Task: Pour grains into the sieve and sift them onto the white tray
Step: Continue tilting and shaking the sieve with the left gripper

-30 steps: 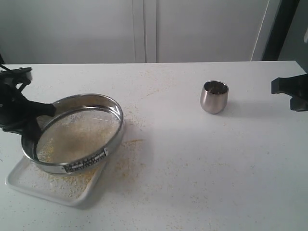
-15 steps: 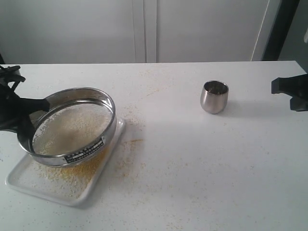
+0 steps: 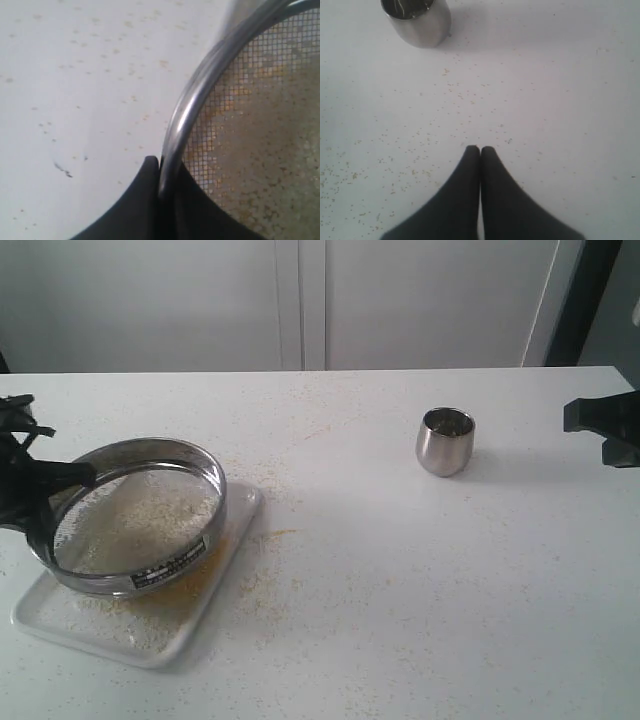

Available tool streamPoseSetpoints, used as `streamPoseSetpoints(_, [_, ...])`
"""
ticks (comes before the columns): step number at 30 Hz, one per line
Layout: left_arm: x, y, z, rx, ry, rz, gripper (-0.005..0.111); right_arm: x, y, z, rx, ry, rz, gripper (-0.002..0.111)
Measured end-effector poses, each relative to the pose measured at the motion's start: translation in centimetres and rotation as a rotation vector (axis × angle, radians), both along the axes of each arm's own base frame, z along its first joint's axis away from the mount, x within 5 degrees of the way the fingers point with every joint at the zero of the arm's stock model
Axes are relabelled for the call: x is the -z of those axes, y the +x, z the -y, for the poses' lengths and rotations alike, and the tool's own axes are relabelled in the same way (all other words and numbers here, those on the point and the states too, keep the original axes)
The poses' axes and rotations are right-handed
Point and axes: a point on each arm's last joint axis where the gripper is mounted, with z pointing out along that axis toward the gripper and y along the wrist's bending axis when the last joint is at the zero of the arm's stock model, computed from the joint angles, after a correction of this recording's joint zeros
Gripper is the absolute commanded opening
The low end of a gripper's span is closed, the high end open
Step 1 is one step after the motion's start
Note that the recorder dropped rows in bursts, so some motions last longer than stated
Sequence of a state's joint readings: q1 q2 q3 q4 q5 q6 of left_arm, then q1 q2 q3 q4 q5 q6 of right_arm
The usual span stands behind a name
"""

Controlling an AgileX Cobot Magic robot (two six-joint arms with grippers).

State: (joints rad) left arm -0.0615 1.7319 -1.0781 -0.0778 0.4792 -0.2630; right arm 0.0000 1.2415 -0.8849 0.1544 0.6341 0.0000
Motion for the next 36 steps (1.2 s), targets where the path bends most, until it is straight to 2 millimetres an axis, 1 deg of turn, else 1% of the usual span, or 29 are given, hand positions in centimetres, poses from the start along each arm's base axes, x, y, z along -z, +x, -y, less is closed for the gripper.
streamPoseSetpoints(1, [0.0, -0.1, -0.1, 0.016, 0.008, -0.011, 0.000, 0.0, 0.0, 0.0, 0.000, 0.000, 0.000, 0.000])
streamPoseSetpoints(3, [0.1, -0.3, 0.5, 0.156, 0.053, -0.010, 0.000, 0.0, 0.0, 0.0, 0.000, 0.000, 0.000, 0.000])
streamPoseSetpoints(4, [0.2, -0.4, 0.5, 0.168, 0.062, -0.007, 0.000, 0.0, 0.0, 0.0, 0.000, 0.000, 0.000, 0.000])
streamPoseSetpoints(6, [0.3, -0.3, -0.1, 0.058, 0.028, -0.017, 0.000, 0.0, 0.0, 0.0, 0.000, 0.000, 0.002, 0.000])
streamPoseSetpoints(7, [0.3, -0.3, -0.2, 0.038, 0.015, -0.018, 0.000, 0.0, 0.0, 0.0, 0.000, 0.000, 0.002, 0.000])
streamPoseSetpoints(8, [0.3, -0.3, -0.2, 0.057, 0.013, -0.018, 0.000, 0.0, 0.0, 0.0, 0.000, 0.000, 0.002, 0.000])
streamPoseSetpoints(9, [0.3, -0.3, -0.1, 0.090, 0.016, -0.016, 0.000, 0.0, 0.0, 0.0, 0.000, 0.000, 0.002, 0.000])
streamPoseSetpoints(11, [0.5, -0.6, 1.0, 0.196, 0.020, -0.012, 0.000, 0.0, 0.0, 0.0, 0.000, 0.000, 0.002, 0.000])
streamPoseSetpoints(13, [0.8, -0.9, 1.6, 0.221, 0.011, -0.007, 0.000, 0.0, 0.0, 0.0, 0.000, 0.000, 0.002, 0.000])
streamPoseSetpoints(15, [1.0, -0.8, 1.4, 0.175, -0.007, 0.004, 0.000, 0.0, 0.0, 0.0, 0.000, 0.000, 0.002, 0.000])
streamPoseSetpoints(17, [0.9, -0.6, 0.5, 0.088, -0.023, 0.013, 0.000, 0.0, 0.0, 0.0, 0.000, 0.000, 0.002, 0.000])
streamPoseSetpoints(19, [0.9, -0.5, 0.0, 0.037, -0.042, 0.005, 0.000, 0.0, 0.0, 0.0, 0.000, 0.000, 0.002, 0.000])
streamPoseSetpoints(20, [0.9, -0.6, 0.1, 0.034, -0.055, -0.006, 0.000, 0.0, 0.0, 0.0, 0.000, 0.000, 0.002, 0.000])
streamPoseSetpoints(22, [0.9, -0.9, 1.1, 0.095, -0.057, -0.010, 0.000, 0.0, 0.0, 0.0, 0.000, 0.000, 0.002, 0.000])
streamPoseSetpoints(24, [0.6, -1.0, 2.0, 0.165, -0.040, 0.026, 0.000, 0.0, 0.0, 0.0, 0.000, 0.000, 0.002, 0.000])
streamPoseSetpoints(25, [0.5, -0.9, 2.0, 0.167, -0.034, 0.037, 0.000, 0.0, 0.0, 0.0, 0.000, 0.000, 0.002, 0.000])
streamPoseSetpoints(26, [0.4, -0.8, 1.9, 0.142, -0.039, 0.046, 0.000, 0.0, 0.0, 0.0, 0.000, 0.000, 0.002, 0.000])
streamPoseSetpoints(29, [0.3, -0.5, 0.4, -0.022, -0.067, 0.044, 0.000, 0.0, 0.0, 0.0, 0.000, 0.000, 0.002, 0.000])
streamPoseSetpoints(30, [0.3, -0.5, 0.2, -0.036, -0.066, 0.040, 0.000, 0.0, 0.0, 0.0, 0.000, 0.000, 0.002, 0.000])
streamPoseSetpoints(32, [0.0, -0.8, 0.6, 0.016, -0.047, 0.043, 0.000, 0.0, 0.0, 0.0, 0.000, 0.000, 0.002, 0.000])
streamPoseSetpoints(35, [-0.9, -1.3, 2.3, 0.177, 0.013, 0.081, 0.000, 0.0, 0.0, 0.0, 0.000, 0.000, 0.002, 0.000])
streamPoseSetpoints(36, [-1.1, -1.3, 2.5, 0.178, 0.022, 0.094, 0.000, 0.0, 0.0, 0.0, 0.000, 0.000, 0.002, 0.000])
